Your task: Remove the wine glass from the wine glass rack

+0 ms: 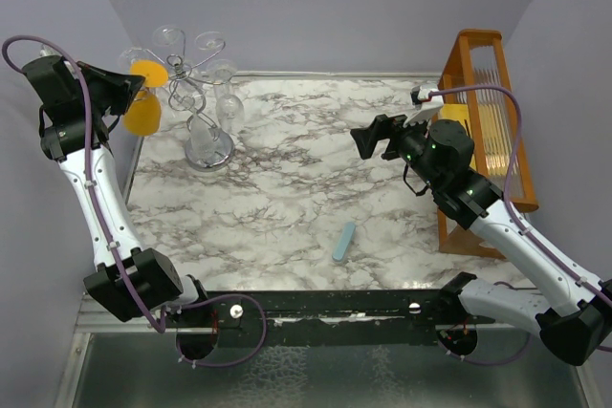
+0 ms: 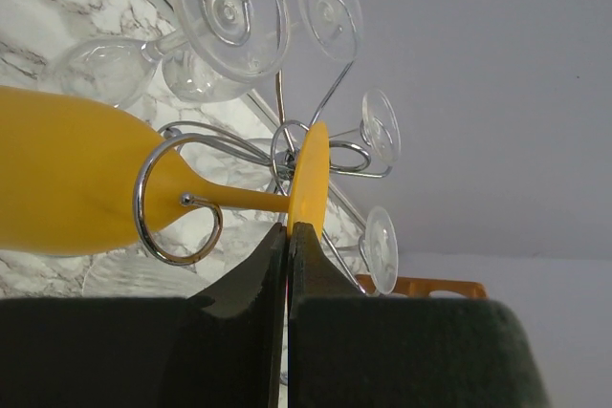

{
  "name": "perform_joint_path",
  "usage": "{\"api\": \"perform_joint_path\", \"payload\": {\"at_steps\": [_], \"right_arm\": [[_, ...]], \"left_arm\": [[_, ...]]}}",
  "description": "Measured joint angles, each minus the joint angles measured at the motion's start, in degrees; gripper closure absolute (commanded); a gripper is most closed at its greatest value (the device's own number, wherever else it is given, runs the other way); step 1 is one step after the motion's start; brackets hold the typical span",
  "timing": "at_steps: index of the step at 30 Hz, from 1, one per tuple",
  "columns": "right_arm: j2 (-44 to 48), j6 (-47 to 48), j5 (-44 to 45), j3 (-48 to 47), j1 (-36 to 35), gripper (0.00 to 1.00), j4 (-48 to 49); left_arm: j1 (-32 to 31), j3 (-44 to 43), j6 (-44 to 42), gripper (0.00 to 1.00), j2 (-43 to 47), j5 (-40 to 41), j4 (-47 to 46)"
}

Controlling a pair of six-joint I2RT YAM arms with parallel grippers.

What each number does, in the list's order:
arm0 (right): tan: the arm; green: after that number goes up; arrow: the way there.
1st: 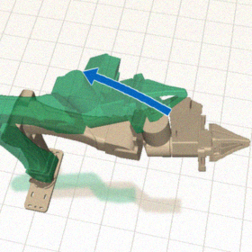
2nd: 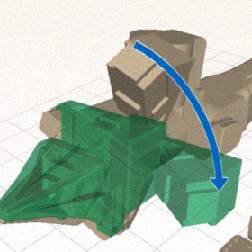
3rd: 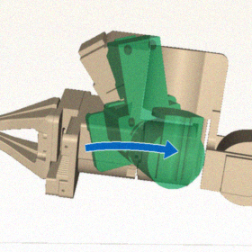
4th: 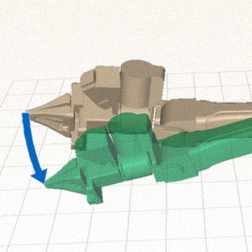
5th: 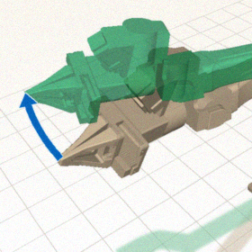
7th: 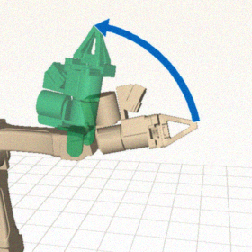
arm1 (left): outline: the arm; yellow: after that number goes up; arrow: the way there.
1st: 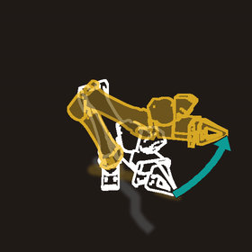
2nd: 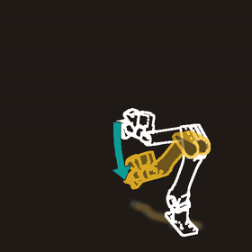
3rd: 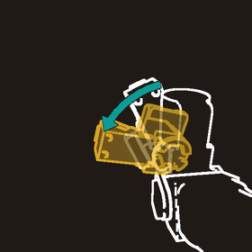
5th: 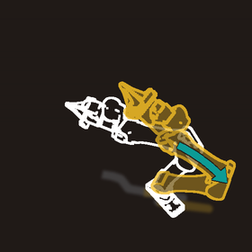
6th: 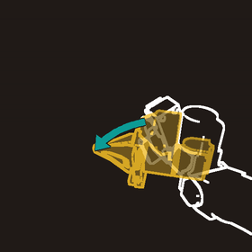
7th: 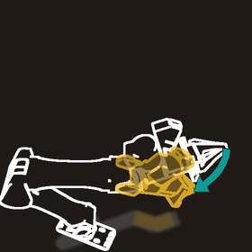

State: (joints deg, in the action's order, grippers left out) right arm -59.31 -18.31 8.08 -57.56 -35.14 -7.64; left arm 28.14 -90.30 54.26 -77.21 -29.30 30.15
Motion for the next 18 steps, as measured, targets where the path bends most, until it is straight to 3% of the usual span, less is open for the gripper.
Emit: {"api": "perform_joint_path", "payload": {"at_steps": [18], "right_arm": [[-0.1, -0.5, 0.0, 0.0, 0.0, 0.01, 0.0]], "left_arm": [[0.0, 1.9, -0.5, 1.00, 5.9, 2.5, 5.6]]}}
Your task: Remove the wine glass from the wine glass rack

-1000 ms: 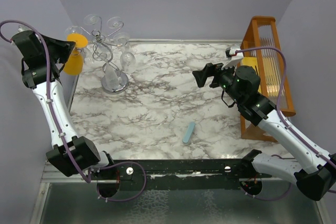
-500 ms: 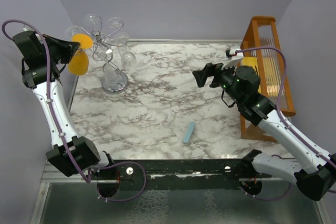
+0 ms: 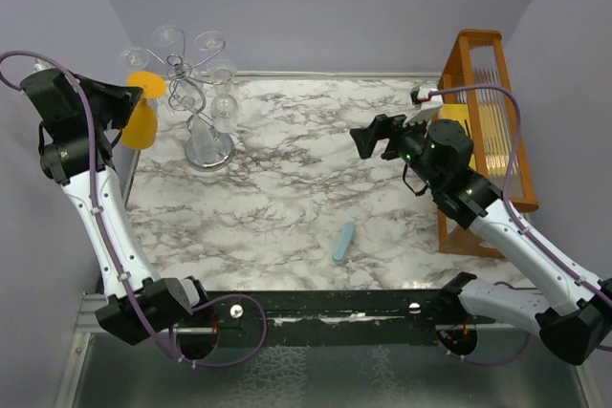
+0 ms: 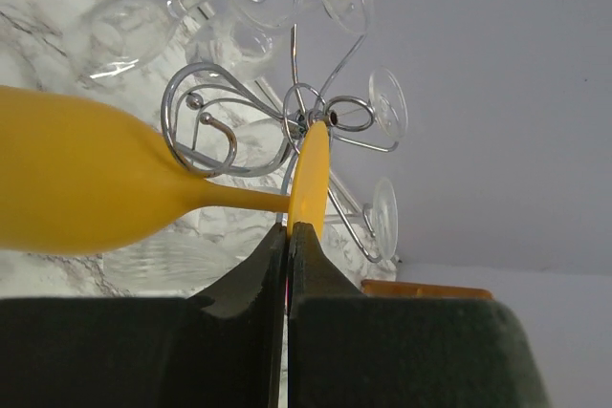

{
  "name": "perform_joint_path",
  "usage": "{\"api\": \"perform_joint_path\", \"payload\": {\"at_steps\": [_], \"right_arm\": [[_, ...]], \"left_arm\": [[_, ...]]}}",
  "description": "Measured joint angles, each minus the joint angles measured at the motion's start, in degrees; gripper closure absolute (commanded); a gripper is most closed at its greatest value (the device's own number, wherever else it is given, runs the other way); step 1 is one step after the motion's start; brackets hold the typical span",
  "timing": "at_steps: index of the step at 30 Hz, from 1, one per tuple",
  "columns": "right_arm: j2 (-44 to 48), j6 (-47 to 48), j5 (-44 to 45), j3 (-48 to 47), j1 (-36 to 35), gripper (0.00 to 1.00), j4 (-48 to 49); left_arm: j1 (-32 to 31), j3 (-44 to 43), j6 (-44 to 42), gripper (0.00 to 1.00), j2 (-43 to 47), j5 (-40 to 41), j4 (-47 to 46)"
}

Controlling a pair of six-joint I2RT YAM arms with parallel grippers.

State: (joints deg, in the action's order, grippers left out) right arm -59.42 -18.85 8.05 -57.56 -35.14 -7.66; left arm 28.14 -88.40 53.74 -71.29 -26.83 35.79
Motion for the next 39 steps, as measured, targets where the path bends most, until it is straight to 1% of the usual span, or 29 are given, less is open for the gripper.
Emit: {"api": "perform_joint_path", "payload": {"at_steps": [7, 10, 14, 20, 25, 28, 33, 35, 37, 39], "right_arm": [[-1.2, -0.5, -0.4, 0.0, 0.0, 0.01, 0.0], [-1.9, -0.7, -1.5, 0.0, 0.0, 0.01, 0.0], [-3.0, -1.0, -3.3, 0.0, 0.0, 0.01, 0.0], [-4.6, -2.0, -6.9, -0.2, 0.0, 0.01, -0.1], [-6.2, -2.9, -12.3, -1.6, 0.0, 0.01, -0.2], [-6.9, -3.5, -18.2, -2.6, 0.0, 0.01, 0.2], [-8.2, -5.2, -28.7, -4.3, 0.0, 0.01, 2.9], [-8.8, -7.5, -32.9, -4.4, 0.0, 0.01, 5.7], [-9.4, -10.5, -36.4, -4.4, -0.1, 0.01, 9.2], [-10.5, -15.3, -40.8, -4.0, -0.1, 0.01, 15.1]], "left_arm": [[0.0, 0.1, 2.4, 1.00, 9.2, 9.3, 3.5], [0.0, -0.9, 2.6, 1.00, 12.0, 11.5, 5.0], [-1.2, -6.1, 2.1, 1.00, 11.9, 12.7, 6.8], [-6.3, -13.8, 0.3, 1.00, 13.0, 13.3, 6.6], [-13.1, -14.4, -2.6, 1.00, 15.3, 9.5, 2.7], [-18.0, -13.9, -4.9, 1.00, 16.1, 5.2, -1.4], [-23.7, -11.6, -6.5, 1.00, 17.6, -0.2, -6.6], [-24.8, -9.4, -5.2, 1.00, 18.7, -2.5, -9.4], [-25.7, -5.9, -1.5, 1.00, 20.0, -5.7, -14.1], [-26.4, -2.2, 3.5, 1.00, 20.6, -9.4, -20.1]]}}
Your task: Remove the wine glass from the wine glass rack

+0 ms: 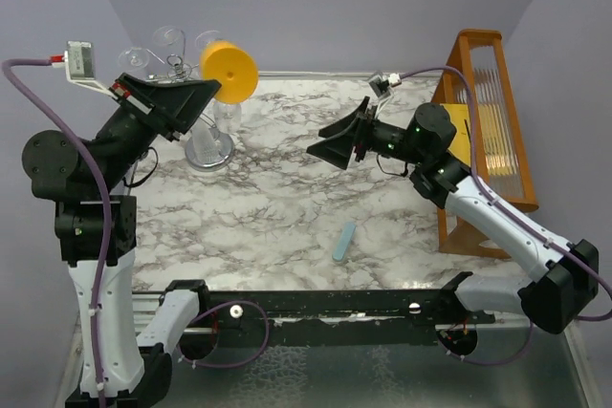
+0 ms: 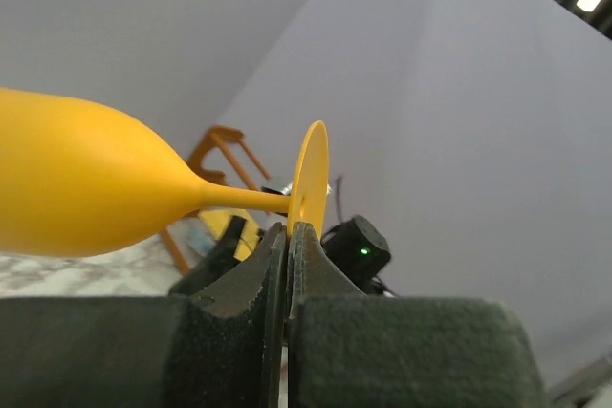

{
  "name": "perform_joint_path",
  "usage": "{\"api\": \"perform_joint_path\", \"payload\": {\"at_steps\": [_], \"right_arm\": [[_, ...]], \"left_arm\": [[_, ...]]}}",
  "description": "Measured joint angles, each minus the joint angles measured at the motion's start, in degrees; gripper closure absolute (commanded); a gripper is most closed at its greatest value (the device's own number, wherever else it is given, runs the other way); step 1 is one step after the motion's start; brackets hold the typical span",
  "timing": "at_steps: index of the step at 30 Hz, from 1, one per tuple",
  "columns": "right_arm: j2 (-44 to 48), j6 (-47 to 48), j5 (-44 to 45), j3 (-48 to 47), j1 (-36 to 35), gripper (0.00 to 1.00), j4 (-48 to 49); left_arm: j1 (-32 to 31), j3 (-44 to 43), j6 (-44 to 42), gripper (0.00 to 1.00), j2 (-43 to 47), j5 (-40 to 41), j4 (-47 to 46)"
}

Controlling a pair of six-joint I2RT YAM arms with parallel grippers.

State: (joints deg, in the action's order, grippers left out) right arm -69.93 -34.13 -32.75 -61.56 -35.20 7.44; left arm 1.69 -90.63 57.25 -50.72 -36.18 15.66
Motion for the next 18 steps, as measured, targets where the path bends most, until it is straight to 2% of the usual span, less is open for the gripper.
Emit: {"api": "perform_joint_path", "payload": {"at_steps": [7, 16, 18], "right_arm": [[-6.3, -14.9, -11.0, 0.3, 0.0, 0.01, 21.8], [-7.6, -21.9, -13.0, 0.3, 0.0, 0.00, 35.4], [-8.2, -23.5, -12.9, 0.3, 0.0, 0.10, 38.8]], "left_arm": [[-2.2, 11.0, 19.4, 1.00, -0.1, -7.3, -18.0], [-5.5, 25.3, 44.2, 1.00, 2.1, -9.5, -41.2], [-6.1, 27.5, 47.7, 1.00, 2.1, -9.5, -44.0]]}}
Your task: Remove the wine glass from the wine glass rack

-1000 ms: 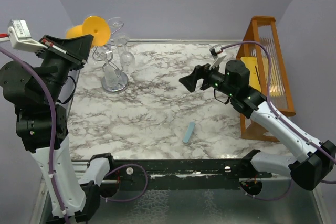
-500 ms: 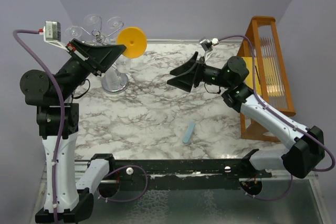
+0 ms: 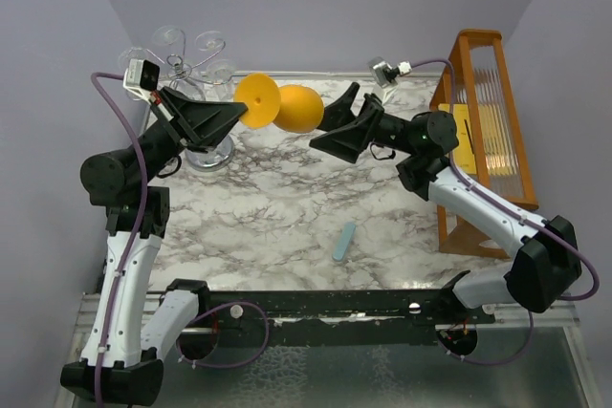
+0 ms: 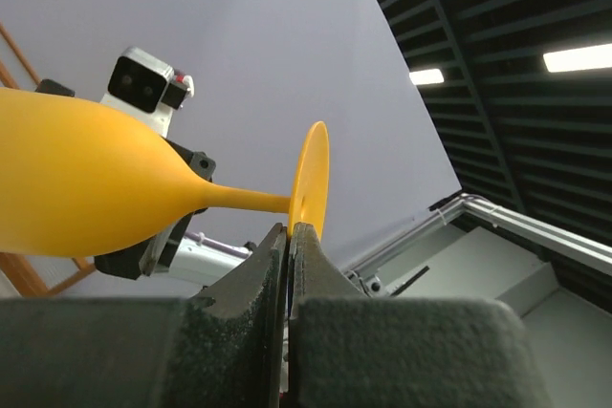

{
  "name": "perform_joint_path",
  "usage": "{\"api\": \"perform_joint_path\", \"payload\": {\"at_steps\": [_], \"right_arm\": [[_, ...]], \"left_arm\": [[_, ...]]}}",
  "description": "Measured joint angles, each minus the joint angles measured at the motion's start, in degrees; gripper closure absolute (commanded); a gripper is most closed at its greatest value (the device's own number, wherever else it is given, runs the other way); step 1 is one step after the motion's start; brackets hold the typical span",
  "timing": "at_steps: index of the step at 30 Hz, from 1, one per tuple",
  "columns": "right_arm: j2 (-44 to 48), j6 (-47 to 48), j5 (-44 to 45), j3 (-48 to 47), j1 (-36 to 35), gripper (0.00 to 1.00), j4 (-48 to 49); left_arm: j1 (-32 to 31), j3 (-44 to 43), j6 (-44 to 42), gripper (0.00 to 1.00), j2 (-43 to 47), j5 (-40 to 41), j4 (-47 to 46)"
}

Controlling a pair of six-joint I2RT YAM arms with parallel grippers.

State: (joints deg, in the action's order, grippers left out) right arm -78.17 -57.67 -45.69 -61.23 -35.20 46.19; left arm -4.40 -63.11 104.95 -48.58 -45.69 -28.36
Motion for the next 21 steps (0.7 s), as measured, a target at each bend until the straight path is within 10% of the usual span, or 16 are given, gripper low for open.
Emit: {"api": "perform_joint_path", "payload": {"at_steps": [14, 21], "right_arm": [[-2.2, -12.3, -0.3, 5.7, 0.0, 0.81, 26.3], [-2.3, -17.0, -0.5, 6.3, 0.0, 0.99, 34.5]], "left_arm": [[-1.7, 10.1, 12.9, 1.00, 1.0, 0.5, -12.3], [-1.8, 15.4, 15.8, 0.90, 1.9, 3.8, -15.0]]}}
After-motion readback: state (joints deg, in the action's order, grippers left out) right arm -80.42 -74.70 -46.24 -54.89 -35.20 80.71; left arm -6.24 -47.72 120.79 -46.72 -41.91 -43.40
